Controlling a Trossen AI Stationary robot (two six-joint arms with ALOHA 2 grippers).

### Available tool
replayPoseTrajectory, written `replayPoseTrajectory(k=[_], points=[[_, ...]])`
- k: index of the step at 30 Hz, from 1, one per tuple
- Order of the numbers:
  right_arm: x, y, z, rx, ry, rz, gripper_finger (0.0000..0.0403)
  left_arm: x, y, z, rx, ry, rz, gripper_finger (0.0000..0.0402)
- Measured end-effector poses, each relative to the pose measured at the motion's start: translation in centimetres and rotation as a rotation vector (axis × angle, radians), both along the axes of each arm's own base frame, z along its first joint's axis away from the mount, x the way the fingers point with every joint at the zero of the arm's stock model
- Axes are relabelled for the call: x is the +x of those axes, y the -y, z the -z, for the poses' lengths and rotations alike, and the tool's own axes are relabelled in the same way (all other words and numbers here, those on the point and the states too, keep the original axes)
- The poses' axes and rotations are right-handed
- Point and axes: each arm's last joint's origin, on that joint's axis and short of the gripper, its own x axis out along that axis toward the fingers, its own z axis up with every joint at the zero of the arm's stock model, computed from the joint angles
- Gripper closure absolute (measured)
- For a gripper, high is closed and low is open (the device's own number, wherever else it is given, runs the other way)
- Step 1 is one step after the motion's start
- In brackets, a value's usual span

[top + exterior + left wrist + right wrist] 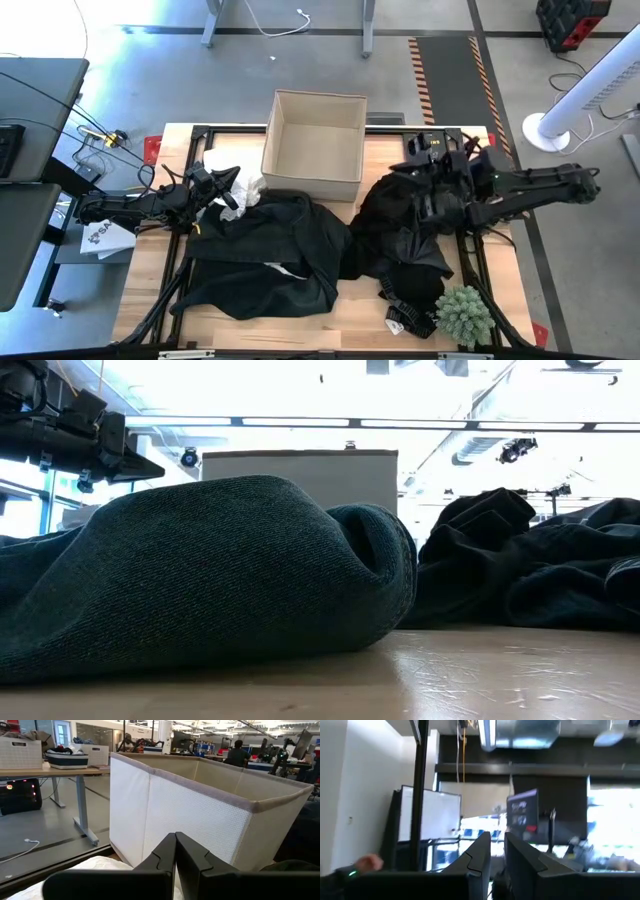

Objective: Sort clothes
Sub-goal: Put the black shirt into the laundry bin

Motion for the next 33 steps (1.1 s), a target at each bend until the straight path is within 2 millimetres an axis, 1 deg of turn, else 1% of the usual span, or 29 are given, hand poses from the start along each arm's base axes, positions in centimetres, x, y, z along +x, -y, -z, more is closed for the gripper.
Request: replayPoseTrajectory(k=[2,3,6,8,10,13,15,17,21,24,26,28,30,31,33], points=[[0.7,0.0,-1.0,0.006,0.017,-0.002,0.035,0.0,0.0,0.0,0.0,0.0,0.0,0.0394],[1.3,-0.1,-1.2,0.024,0.01,-0.008,0.035,0.0,0.0,0.0,0.0,0.0,0.0,0.0394],[3.8,-0.4,-0.6,0.081,-0.082,-0.035,0.035,0.0,0.0,0.0,0.0,0.0,0.0,0.0394],[5.9,-0.8,0.9,0.14,-0.216,-0.065,0.035,0.0,0.0,0.0,0.0,0.0,0.0,0.0394],[7.5,-1.4,2.4,0.226,-0.374,-0.1,0.035,0.0,0.0,0.0,0.0,0.0,0.0,0.0394],[8.9,-2.6,4.8,0.37,-0.618,-0.169,0.035,0.0,0.0,0.0,0.0,0.001,0.0,0.0394],[9.8,-3.3,6.6,0.468,-0.734,-0.192,0.035,0.0,0.0,0.0,0.0,0.0,0.0,0.0394],[10.8,-3.7,8.1,0.538,-0.785,-0.18,0.035,0.0,0.0,0.0,0.0,0.0,0.0,0.0394],[13.0,-3.7,9.5,0.733,-0.728,-0.15,0.035,0.0,0.0,0.0,0.0,0.0,0.0,0.0394],[13.6,-3.5,10.7,0.761,-0.807,-0.191,0.035,0.0,0.0,0.0,0.0,0.0,0.0,0.0394],[13.5,-3.3,11.1,0.85,-0.886,-0.26,0.035,0.0,0.0,0.0,0.0,0.0,0.0,0.0394],[13.1,-3.2,11.3,0.952,-0.948,-0.261,0.035,0.0,0.0,0.0,0.0,0.0,0.0,0.0394],[12.5,-3.2,11.0,0.986,-1.03,-0.224,0.035,0.0,0.0,0.0,0.0,0.0,0.0,0.0394],[12.0,-3.3,10.4,0.988,-1.08,-0.195,0.035,0.0,0.0,0.0,0.0,0.0,-0.001,0.0394],[10.8,-3.3,9.3,0.972,-1.187,-0.069,0.035,0.0,0.0,0.0,0.0,0.0,0.0,0.0394]])
